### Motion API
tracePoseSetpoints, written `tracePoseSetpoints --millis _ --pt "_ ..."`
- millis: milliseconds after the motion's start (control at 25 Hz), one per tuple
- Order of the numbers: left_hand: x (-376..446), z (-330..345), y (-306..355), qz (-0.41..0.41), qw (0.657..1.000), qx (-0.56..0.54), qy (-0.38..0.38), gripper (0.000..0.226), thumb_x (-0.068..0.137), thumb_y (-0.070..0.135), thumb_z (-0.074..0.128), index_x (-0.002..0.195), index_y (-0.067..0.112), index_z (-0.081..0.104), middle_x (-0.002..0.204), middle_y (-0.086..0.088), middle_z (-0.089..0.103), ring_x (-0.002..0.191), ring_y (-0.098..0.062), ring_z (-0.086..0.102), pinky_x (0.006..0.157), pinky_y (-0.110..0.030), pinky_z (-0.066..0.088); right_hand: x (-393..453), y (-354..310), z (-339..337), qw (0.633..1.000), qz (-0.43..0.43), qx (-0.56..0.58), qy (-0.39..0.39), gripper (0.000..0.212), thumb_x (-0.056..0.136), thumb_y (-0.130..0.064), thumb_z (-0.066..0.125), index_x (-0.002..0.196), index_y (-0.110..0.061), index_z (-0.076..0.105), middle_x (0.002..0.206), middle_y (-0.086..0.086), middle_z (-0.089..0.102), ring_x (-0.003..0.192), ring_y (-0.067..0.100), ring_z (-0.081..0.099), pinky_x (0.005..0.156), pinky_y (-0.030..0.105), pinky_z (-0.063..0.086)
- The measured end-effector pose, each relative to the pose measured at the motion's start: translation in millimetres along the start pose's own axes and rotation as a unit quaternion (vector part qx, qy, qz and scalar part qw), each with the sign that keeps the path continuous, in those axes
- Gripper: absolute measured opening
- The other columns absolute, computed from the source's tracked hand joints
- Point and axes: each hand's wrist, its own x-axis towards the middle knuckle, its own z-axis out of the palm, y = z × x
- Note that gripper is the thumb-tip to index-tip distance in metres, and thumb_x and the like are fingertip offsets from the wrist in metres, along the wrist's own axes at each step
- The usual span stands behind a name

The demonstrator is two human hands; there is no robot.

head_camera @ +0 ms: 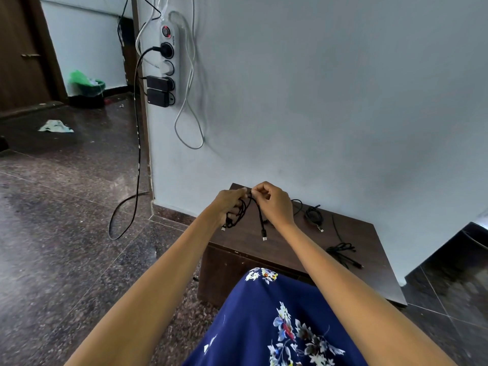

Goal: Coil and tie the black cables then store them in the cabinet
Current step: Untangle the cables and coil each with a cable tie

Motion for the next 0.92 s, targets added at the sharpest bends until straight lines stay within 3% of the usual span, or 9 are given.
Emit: tracePoseSetpoints --millis 200,400,520,640,720,840,920 --pt "0 0 -2 0.065 0.997 0.009 -0.039 0.017 0.100 0.030 0.040 0.106 0.016 0.047 0.050 0.005 0.028 0.030 -0.003 0.023 0.030 -0.014 0.018 9 2 0 0.999 0.029 -0.041 -0.003 0.015 0.088 -0.032 0.063 0.089 -0.018 0.070 0.096 -0.004 0.068 0.086 0.011 0.060 0.070 0.027 0.048" --pt "0 -9 -6 0.025 0.997 0.011 -0.070 0.016 0.096 0.028 0.051 0.099 0.016 0.062 0.040 0.010 0.028 0.030 -0.003 0.019 0.031 -0.013 0.013 17 -6 0 0.997 -0.002 -0.068 -0.020 0.013 0.087 -0.030 0.063 0.085 -0.020 0.070 0.092 -0.004 0.062 0.082 0.008 0.055 0.066 0.027 0.045" --pt "-2 -16 -6 -0.014 0.997 0.018 -0.078 0.014 0.094 0.028 0.053 0.095 0.018 0.064 0.038 0.011 0.028 0.029 -0.004 0.017 0.032 -0.013 0.010 34 -10 -9 0.996 0.049 -0.069 0.041 0.014 0.090 -0.029 0.058 0.089 -0.019 0.068 0.097 -0.004 0.063 0.084 0.011 0.057 0.066 0.025 0.041" --pt "-4 -19 -11 -0.044 0.995 -0.008 -0.088 0.015 0.095 0.026 0.050 0.094 0.016 0.062 0.036 0.011 0.029 0.027 -0.003 0.017 0.030 -0.012 0.010 49 -7 -26 0.976 0.165 0.028 0.136 0.017 0.092 -0.028 0.055 0.095 -0.016 0.067 0.101 0.001 0.067 0.088 0.018 0.061 0.068 0.027 0.040" --pt "-5 -20 -12 -0.055 0.994 -0.034 -0.087 0.016 0.097 0.024 0.047 0.091 0.016 0.060 0.034 0.011 0.029 0.025 -0.003 0.017 0.028 -0.012 0.012 51 -4 -27 0.977 0.153 0.111 0.096 0.021 0.091 -0.028 0.060 0.097 -0.010 0.069 0.089 0.001 0.069 0.075 0.013 0.061 0.066 0.026 0.044" --pt "-2 -20 -9 -0.056 0.989 -0.098 -0.095 0.018 0.098 0.023 0.045 0.088 0.015 0.058 0.033 0.009 0.029 0.024 -0.003 0.016 0.027 -0.012 0.012 35 -6 -14 0.956 0.145 0.253 -0.046 0.023 0.090 -0.022 0.064 0.099 -0.001 0.069 0.075 -0.003 0.065 0.054 0.001 0.058 0.058 0.016 0.052" --pt "0 -21 -8 -0.064 0.988 -0.110 -0.090 0.020 0.097 0.022 0.046 0.081 0.015 0.055 0.033 0.009 0.030 0.023 -0.003 0.017 0.027 -0.013 0.013 25 -4 -2 0.958 0.133 0.229 -0.113 0.018 0.088 -0.019 0.066 0.094 -0.003 0.072 0.076 0.000 0.069 0.053 -0.003 0.059 0.059 0.014 0.054"
